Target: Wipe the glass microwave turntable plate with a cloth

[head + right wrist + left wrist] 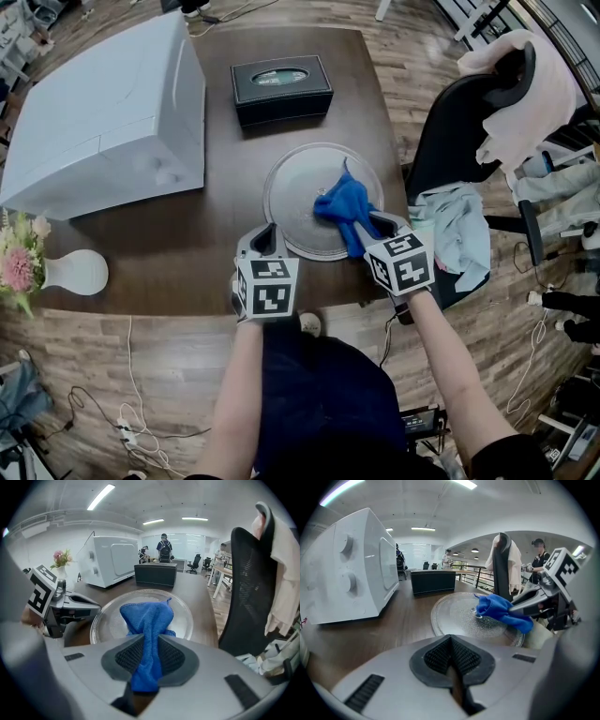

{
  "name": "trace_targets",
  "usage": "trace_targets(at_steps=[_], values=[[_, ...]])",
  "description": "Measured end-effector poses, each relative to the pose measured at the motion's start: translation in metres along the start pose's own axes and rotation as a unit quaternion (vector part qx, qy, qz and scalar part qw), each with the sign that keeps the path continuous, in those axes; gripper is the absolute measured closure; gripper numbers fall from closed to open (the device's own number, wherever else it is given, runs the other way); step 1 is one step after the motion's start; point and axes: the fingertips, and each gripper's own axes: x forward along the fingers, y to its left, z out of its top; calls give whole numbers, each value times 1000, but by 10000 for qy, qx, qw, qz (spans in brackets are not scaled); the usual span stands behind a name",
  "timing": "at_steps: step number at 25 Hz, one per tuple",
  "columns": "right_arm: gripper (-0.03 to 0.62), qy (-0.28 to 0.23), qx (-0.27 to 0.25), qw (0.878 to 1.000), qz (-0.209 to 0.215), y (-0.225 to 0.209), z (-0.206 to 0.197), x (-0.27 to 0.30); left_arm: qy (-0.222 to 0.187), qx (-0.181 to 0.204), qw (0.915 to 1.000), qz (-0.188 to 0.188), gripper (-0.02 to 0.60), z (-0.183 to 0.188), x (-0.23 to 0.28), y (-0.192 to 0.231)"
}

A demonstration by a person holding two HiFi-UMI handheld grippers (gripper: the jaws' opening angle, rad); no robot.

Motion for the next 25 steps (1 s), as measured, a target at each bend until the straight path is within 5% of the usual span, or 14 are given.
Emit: trace_targets(at_steps=[9,15,25], values=[[520,-20,170,9976,-665,-58,5,-7,-15,26,10000,11,580,1,0,1],[519,-355,731,9899,-1166,-99,5,-27,-47,63,10000,52,578,1,0,1],[517,-2427,2471,9338,-901,-104,12,-108,-213,162,9994,227,578,3,-1,1]])
